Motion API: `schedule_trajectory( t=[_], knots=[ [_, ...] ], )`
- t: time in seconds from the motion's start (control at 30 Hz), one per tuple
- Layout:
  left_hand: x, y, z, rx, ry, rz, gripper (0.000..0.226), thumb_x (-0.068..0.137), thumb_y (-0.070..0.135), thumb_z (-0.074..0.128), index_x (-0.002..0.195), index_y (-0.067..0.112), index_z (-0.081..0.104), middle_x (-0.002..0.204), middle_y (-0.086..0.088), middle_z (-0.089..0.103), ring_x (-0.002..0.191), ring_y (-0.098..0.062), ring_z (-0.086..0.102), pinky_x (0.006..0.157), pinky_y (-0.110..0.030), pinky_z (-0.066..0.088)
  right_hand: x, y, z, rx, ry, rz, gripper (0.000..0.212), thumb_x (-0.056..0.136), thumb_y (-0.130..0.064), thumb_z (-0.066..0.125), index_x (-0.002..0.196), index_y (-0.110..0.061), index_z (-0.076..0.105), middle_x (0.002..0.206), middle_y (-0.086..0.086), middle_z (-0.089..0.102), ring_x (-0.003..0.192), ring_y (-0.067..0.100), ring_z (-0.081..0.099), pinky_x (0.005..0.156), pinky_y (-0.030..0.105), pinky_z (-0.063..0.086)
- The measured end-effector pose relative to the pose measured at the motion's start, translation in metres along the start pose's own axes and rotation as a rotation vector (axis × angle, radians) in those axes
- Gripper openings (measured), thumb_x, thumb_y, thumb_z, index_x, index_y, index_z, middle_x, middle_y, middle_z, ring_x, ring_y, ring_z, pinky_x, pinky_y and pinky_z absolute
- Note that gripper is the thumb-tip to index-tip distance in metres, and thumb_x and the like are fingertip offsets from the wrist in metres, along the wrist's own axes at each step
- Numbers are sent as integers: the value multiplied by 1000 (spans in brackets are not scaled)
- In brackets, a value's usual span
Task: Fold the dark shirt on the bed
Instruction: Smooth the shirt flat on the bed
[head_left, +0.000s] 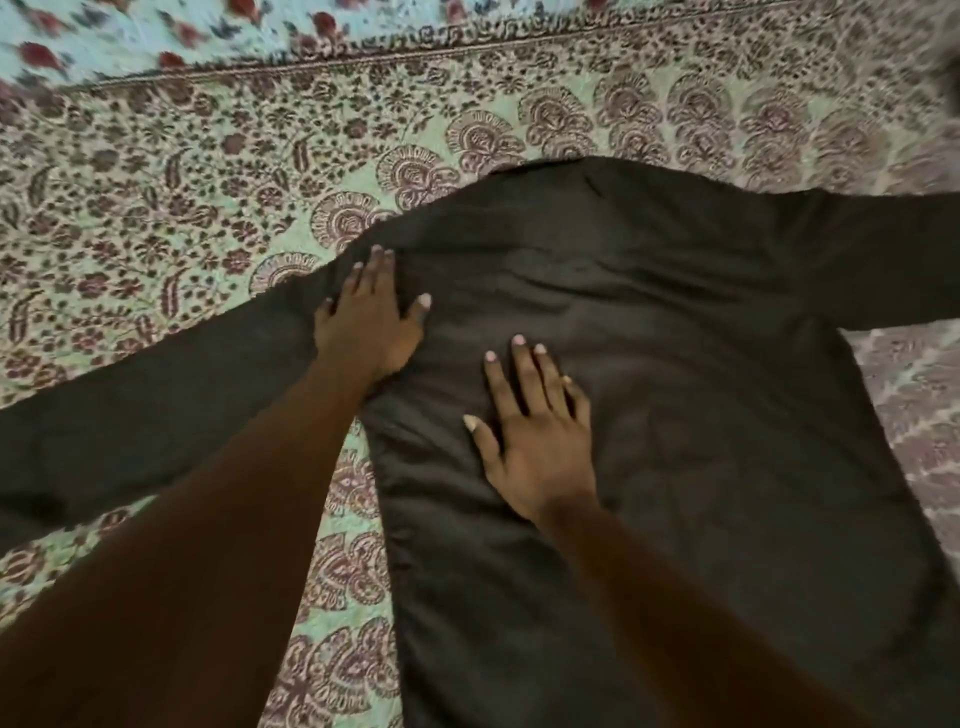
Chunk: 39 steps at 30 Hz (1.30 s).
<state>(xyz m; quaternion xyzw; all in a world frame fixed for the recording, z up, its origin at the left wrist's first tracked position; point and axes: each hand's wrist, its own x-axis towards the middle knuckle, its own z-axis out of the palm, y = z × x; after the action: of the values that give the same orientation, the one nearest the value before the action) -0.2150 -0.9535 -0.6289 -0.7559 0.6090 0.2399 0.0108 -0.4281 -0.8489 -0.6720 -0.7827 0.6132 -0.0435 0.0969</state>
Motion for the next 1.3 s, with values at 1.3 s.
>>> schedule_trajectory(
  t=[1.3],
  knots=[
    [-14,12,67,233,365,262,60,107,46,21,165,31,17,174,7,11,160,-18,15,123,-52,23,68,211,-66,-106,-84,92,79,88,-90,15,158,-57,-3,173,-8,-8,160,27,0,123,65,14]
  ],
)
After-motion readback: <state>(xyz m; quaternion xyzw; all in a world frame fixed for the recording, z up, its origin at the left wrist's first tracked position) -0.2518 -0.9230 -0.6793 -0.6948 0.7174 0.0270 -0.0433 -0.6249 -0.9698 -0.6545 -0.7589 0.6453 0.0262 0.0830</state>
